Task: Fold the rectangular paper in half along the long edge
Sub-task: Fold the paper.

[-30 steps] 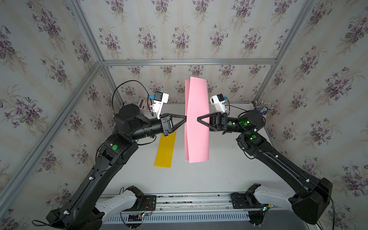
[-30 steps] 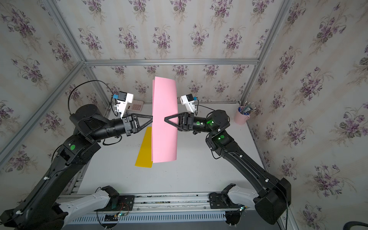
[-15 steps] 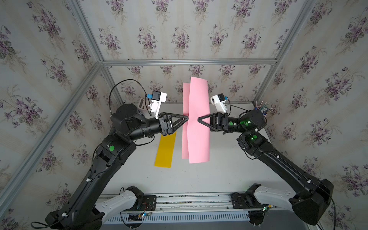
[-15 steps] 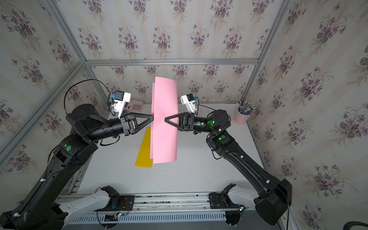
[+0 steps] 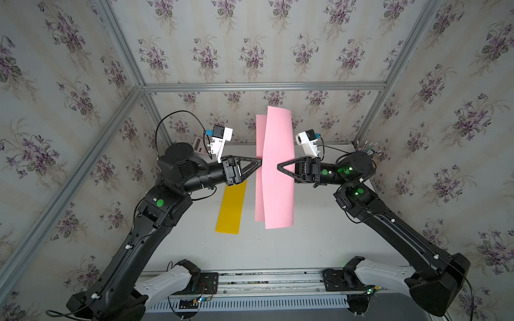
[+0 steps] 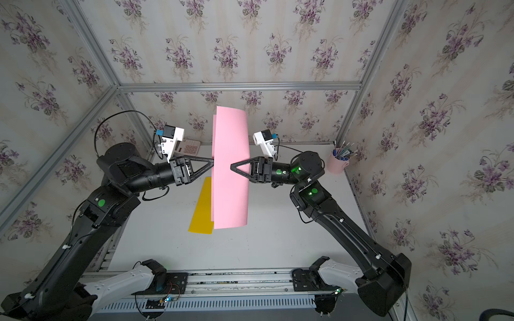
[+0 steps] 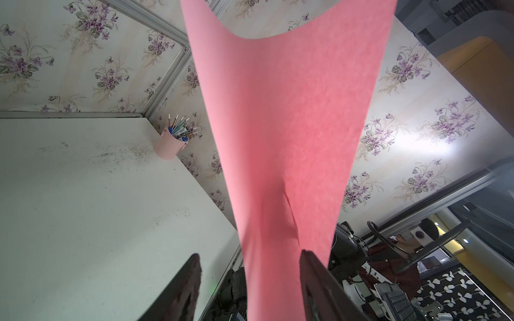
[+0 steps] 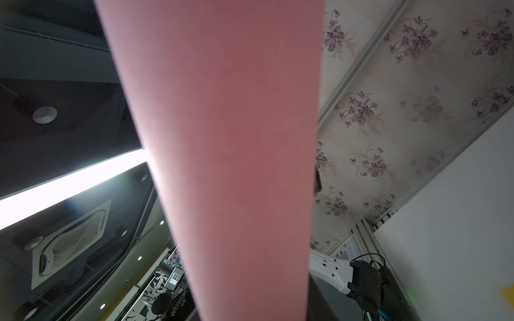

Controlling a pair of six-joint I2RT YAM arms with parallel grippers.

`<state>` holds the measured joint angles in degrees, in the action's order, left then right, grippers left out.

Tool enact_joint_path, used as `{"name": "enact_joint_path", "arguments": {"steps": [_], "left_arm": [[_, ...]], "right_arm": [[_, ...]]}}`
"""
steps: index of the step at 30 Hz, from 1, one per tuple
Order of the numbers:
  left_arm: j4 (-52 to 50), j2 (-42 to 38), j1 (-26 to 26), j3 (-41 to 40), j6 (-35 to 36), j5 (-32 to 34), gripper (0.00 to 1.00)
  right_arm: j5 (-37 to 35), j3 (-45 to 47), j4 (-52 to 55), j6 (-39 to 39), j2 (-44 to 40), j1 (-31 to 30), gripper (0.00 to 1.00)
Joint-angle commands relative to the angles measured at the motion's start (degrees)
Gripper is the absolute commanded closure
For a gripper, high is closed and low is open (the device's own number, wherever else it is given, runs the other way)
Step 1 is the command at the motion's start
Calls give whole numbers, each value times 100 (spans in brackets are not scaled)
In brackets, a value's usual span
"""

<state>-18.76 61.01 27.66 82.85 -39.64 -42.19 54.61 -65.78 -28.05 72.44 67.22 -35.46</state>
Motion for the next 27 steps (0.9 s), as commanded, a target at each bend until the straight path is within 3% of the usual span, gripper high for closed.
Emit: {"name": "enact_joint_path", "arguments": {"steps": [1,27], "left_arm": [[394,-4,-6,-17,-94,-136,41],[813,-141,-1,-281,-370,-354,41]], "right_arm": [[-23,-25,10,-95,-7,4,66],[-286,35,480,-372,116,2,67]]}}
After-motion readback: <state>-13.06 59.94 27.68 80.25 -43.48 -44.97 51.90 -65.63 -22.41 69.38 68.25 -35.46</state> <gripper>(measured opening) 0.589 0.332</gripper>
